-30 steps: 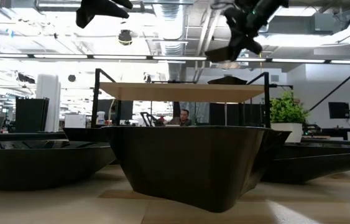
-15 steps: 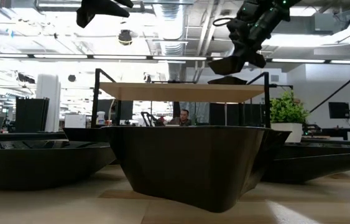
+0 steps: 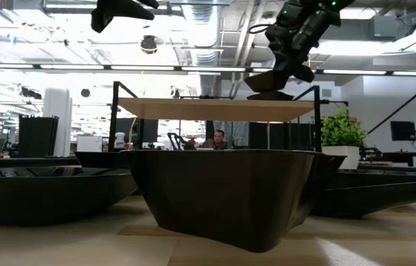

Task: Pick & Place Mini shaped plates
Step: Stack the black distorted square plate on the black distorted square plate on the shelf

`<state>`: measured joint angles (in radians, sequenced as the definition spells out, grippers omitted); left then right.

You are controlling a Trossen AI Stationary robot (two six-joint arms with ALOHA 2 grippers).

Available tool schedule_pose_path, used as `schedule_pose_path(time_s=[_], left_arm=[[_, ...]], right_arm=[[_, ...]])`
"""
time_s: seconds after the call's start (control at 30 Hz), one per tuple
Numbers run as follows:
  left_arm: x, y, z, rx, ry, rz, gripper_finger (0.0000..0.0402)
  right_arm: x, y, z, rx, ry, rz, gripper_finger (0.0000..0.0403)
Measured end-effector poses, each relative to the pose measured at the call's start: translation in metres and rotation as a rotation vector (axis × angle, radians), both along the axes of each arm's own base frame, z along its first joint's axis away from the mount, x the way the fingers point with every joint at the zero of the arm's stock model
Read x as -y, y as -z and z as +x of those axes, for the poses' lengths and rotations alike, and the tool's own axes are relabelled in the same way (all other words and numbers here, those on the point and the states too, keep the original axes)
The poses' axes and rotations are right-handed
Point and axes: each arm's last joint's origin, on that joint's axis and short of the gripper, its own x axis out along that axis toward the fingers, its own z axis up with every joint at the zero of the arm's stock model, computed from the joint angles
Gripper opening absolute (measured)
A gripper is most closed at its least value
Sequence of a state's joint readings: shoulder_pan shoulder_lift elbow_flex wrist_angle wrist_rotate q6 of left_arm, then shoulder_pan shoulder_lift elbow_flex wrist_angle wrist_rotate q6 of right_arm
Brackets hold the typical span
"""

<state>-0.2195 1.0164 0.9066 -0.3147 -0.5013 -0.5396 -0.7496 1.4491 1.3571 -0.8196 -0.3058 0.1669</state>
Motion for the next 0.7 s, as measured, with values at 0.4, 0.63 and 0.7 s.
schedule_pose_path(time_s=[0.4,0.63,0.7], left_arm=[[0.0001,-0.0008,0.0003,0.009,0.0,-0.002,0.0113],[0.0001,-0.0006,0.0003,0.007,0.002,0.001,0.0113],[0.0001,-0.0006,0.0003,0.007,0.002,0.001,0.0113]], right_arm=[[0.0004,0.004,0.0027,-0.036,0.029,-0.006,0.0007],[-0.0004,0.0047,0.002,-0.047,0.026,0.001,0.0013],[-0.0003,0.0048,0.0018,-0.05,0.029,-0.001,0.0023]])
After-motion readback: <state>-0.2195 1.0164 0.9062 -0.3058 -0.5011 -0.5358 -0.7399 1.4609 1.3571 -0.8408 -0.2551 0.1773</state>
